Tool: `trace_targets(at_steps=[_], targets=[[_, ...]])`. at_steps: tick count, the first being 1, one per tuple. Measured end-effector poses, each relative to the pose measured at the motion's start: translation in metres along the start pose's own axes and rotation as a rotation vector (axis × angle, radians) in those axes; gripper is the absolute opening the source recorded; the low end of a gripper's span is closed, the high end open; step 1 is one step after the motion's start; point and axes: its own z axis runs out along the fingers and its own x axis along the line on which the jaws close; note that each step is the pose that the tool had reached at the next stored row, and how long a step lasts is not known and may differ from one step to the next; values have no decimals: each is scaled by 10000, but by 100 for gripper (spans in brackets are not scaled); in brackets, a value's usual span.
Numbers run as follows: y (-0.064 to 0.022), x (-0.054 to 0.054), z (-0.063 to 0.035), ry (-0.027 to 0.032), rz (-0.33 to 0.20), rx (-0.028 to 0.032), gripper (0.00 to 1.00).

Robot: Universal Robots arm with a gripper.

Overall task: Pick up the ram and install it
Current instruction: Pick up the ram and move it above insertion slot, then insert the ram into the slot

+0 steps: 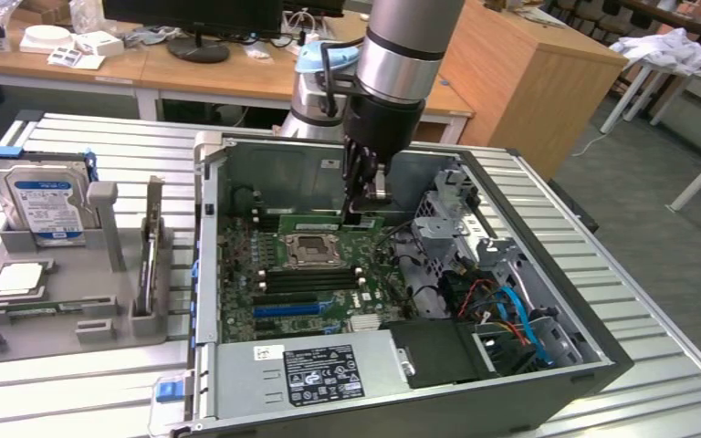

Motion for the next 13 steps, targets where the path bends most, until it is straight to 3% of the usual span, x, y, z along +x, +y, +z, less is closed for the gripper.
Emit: trace_targets(at_steps=[13], targets=[[1,-36,8,0,2,8,12]])
